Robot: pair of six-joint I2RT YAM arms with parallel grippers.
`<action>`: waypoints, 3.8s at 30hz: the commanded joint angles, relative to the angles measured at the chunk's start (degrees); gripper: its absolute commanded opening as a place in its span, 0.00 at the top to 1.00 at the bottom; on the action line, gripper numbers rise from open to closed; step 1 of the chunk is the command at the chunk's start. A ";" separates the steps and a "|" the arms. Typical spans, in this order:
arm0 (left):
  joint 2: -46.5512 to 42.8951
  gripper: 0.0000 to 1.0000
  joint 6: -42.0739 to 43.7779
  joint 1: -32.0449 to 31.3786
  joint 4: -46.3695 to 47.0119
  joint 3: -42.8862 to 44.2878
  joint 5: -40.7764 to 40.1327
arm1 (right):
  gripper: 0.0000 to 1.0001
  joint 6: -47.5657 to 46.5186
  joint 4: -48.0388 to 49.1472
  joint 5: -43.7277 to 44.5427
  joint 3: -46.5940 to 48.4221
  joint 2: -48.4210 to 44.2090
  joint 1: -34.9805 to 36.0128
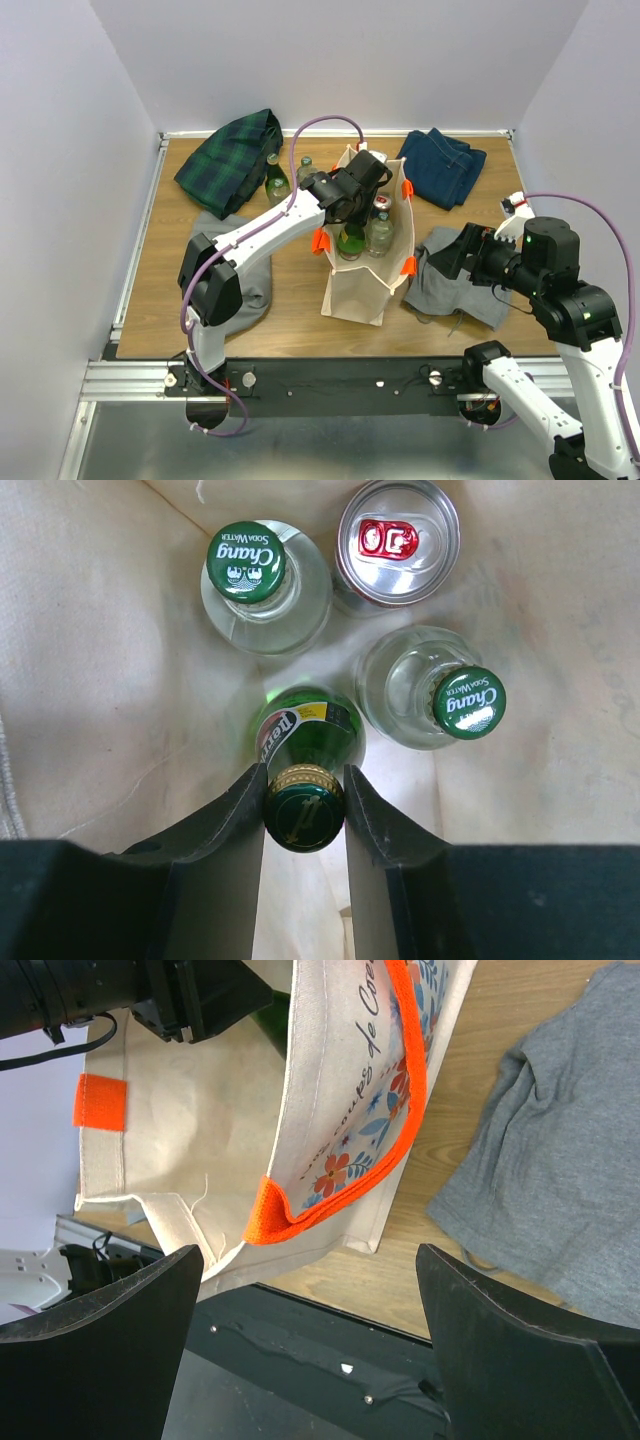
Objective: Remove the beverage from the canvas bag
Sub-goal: Take out the drink from the canvas bag, then place the drink at the center of the board.
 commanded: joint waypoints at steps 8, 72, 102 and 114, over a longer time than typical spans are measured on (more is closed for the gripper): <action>-2.25 1.00 3.76 -0.02 -8.46 11.24 1.28 | 0.04 -0.24 -0.26 1.17 -0.63 -0.37 0.16; -15.87 1.00 4.46 -0.11 -17.35 31.74 0.14 | 0.04 0.73 0.98 0.29 -1.42 -1.78 0.16; -24.57 1.00 7.71 0.15 -10.49 24.19 -13.65 | 0.04 0.82 0.98 0.11 -1.60 -1.61 0.25; -23.70 1.00 7.63 8.06 -3.73 13.92 -7.96 | 0.04 0.91 0.71 0.37 -1.68 -1.61 0.25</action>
